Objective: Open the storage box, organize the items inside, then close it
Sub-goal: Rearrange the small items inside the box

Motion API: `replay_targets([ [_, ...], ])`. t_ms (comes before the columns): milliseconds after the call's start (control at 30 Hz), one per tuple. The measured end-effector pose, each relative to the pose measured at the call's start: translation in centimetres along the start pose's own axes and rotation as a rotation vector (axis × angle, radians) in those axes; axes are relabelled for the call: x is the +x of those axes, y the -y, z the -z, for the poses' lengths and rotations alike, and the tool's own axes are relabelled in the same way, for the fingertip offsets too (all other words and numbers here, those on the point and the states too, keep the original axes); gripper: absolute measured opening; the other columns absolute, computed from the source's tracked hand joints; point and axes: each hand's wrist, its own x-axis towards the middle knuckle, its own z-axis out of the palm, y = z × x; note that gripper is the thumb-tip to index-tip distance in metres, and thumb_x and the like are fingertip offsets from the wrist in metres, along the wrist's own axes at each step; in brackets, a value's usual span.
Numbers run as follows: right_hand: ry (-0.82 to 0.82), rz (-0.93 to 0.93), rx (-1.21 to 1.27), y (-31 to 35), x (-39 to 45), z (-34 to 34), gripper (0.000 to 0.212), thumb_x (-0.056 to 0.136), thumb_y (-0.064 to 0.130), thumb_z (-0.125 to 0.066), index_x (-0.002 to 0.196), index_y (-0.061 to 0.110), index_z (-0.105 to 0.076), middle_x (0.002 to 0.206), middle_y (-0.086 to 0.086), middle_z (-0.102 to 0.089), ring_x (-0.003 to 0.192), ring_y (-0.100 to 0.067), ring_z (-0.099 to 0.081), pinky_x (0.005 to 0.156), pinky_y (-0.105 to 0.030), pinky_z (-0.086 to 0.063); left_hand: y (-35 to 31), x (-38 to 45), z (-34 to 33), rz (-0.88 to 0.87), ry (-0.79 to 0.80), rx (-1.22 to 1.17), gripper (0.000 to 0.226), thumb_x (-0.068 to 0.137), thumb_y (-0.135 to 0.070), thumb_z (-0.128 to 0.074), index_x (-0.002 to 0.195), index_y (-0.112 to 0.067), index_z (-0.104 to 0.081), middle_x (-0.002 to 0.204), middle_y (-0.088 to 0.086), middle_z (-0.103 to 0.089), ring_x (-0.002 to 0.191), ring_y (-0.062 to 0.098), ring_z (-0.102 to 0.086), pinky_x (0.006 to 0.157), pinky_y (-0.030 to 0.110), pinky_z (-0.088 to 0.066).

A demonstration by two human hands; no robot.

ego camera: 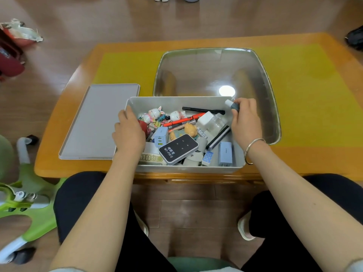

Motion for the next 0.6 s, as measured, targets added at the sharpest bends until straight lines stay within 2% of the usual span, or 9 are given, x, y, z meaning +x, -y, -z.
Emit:
replay_targets([
  [233,0.026,0.061,-0.047,-0.1,1.8,0.0,0.022,0.097,0.013,-0.042,0.116,0.006,-0.05,0.122,-0.013,-0.042,0.077,-0.039,-0.055,0.07,-0.048,-0.049,-0.2,-0.3,-0.7,-0.002,-0.004,0.109,0.064,0.09,-0.006,-0.057,0.145,-0.008,-0.025,0.154,0.017,-0.018,0.125,0.04,-0.039,0.092,0.049,-0.042],
  [433,-0.016,0.026,-0.018,-0.3,1.5,-0.1,0.022,0.097,0.014,-0.043,0.118,0.009,-0.049,0.121,-0.011,-0.043,0.08,-0.033,-0.057,0.072,-0.046,-0.051,-0.1,0.3,-0.8,-0.064,-0.034,0.093,0.046,0.092,-0.01,-0.05,0.137,-0.01,-0.039,0.154,0.017,-0.022,0.123,0.039,-0.04,0.09,0.049,-0.042],
  [533,-0.04,-0.002,0.021,-0.5,1.2,-0.2,0.022,0.097,0.013,-0.044,0.118,0.01,-0.049,0.121,-0.01,-0.043,0.083,-0.032,-0.058,0.073,-0.044,-0.051,0.1,0.8,-0.8,-0.096,-0.061,0.07,0.044,0.098,-0.025,-0.044,0.139,-0.011,-0.039,0.154,0.016,-0.023,0.127,0.038,-0.037,0.094,0.05,-0.039],
  [600,-0.041,-0.006,0.033,-0.5,1.3,-0.2,0.022,0.097,0.013,-0.044,0.118,0.01,-0.049,0.121,-0.01,-0.043,0.084,-0.032,-0.058,0.074,-0.044,-0.051,-0.5,1.0,-0.8,-0.09,-0.08,0.047,0.051,0.098,-0.037,-0.042,0.142,-0.012,-0.036,0.156,0.016,-0.02,0.136,0.037,-0.026,0.103,0.05,-0.029],
])
